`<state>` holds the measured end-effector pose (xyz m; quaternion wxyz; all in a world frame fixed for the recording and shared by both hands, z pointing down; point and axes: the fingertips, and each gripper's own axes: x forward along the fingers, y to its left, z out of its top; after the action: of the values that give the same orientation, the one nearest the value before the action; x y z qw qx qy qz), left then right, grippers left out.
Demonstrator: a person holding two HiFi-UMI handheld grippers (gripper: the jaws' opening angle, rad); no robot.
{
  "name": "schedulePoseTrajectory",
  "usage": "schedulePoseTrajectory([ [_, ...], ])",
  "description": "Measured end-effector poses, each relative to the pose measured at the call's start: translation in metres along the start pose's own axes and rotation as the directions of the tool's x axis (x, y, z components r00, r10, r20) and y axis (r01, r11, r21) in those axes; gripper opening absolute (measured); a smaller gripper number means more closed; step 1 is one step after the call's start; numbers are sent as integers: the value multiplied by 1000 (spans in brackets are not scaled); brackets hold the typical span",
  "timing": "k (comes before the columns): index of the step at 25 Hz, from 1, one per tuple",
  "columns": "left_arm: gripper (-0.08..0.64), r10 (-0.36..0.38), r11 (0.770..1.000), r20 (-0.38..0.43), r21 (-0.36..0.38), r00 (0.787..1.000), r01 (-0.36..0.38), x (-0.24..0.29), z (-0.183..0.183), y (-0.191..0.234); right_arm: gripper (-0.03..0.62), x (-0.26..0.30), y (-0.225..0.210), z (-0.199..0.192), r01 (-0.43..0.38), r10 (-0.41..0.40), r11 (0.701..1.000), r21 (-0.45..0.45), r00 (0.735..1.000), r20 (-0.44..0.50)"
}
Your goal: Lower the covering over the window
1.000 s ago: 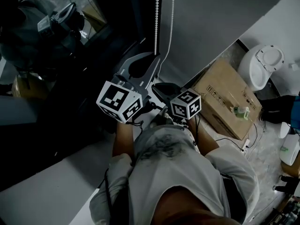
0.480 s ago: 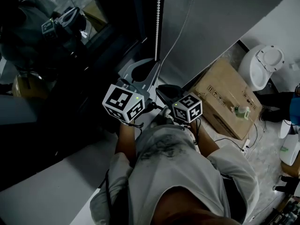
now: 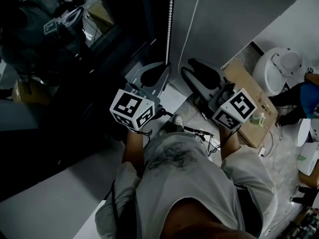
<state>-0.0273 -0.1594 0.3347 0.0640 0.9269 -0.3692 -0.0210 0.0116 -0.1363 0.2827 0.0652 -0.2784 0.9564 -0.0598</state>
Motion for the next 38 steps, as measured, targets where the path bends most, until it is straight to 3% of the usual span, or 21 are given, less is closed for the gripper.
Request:
schedulePoseTrajectory([
  [6, 17, -15, 1000, -7, 18, 1000, 15, 1, -4, -8, 133, 38, 15, 69, -81, 92, 991, -104, 989, 113],
  [10, 15, -22, 999, -12, 28, 1000, 23, 1, -4, -14, 122, 54, 19, 81, -96, 111, 989, -115, 985, 130],
  [12, 17, -25, 999, -11, 29, 1000, 25, 1, -3, -17, 26, 56, 17, 84, -79, 95, 990, -119, 986, 136],
  [17, 17, -26, 999, -11, 25, 1000, 26, 2, -4, -19, 18, 52, 16, 82, -70, 85, 991, -115, 987, 134],
  [28, 17, -12, 999, -109, -48, 994, 7, -1, -62, -15, 18, 58, 9, 24, -66, 67, 996, -60, 998, 7],
  [38, 17, -10, 991, -212, -130, 977, -18, -4, -132, -19, 18, 47, 0, -46, -45, 50, 998, 46, 992, -112],
])
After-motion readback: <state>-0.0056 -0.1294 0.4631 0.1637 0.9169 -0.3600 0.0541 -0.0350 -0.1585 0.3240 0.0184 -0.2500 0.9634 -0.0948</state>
